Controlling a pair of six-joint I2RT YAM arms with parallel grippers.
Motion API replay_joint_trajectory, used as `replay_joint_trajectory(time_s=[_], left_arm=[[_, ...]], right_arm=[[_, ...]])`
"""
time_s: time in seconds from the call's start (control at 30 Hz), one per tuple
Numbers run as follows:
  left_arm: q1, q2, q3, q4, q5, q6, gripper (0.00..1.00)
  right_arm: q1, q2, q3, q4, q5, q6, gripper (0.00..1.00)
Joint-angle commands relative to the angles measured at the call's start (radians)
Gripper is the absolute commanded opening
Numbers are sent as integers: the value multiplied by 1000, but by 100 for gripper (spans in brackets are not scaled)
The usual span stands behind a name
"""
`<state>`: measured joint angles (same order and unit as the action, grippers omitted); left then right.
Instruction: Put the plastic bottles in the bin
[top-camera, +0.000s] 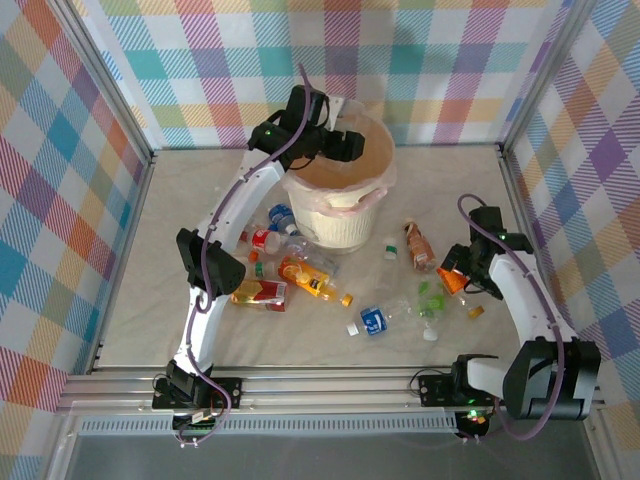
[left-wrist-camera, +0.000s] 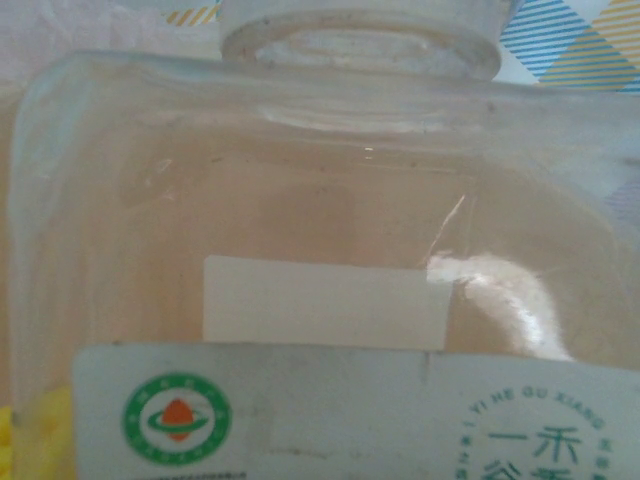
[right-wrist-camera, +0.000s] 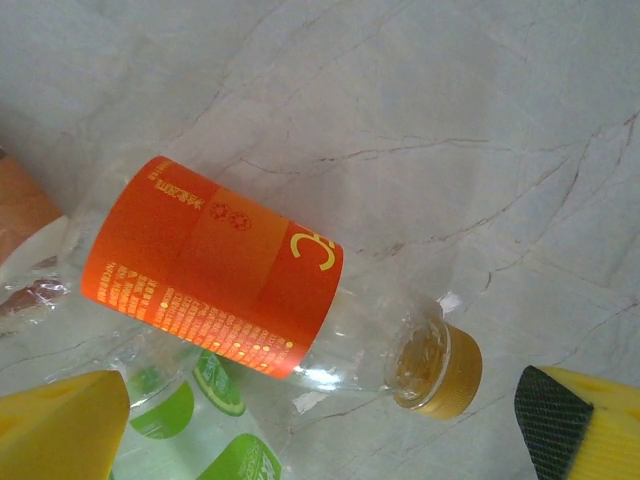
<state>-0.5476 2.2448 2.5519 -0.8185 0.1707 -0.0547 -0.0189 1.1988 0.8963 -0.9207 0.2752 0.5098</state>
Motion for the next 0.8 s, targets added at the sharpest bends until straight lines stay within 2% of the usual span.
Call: replay_joint_trajectory(time_s=[0.0, 0.23, 0.43, 0.77], left_arm=[[-8, -43, -4, -1, -20, 22, 69], [-7, -73, -4, -4, -50, 24, 80], [-8, -79, -4, -5, -51, 23, 99], [-8, -91, -1, -2, -57, 18, 100]], right_arm=[[-12, 2, -16, 16, -17, 7, 100], [-34, 6, -43, 34, -32, 10, 100], [-41, 5, -66, 58, -47, 11, 100], [-58, 16, -81, 79, -60, 3, 100]])
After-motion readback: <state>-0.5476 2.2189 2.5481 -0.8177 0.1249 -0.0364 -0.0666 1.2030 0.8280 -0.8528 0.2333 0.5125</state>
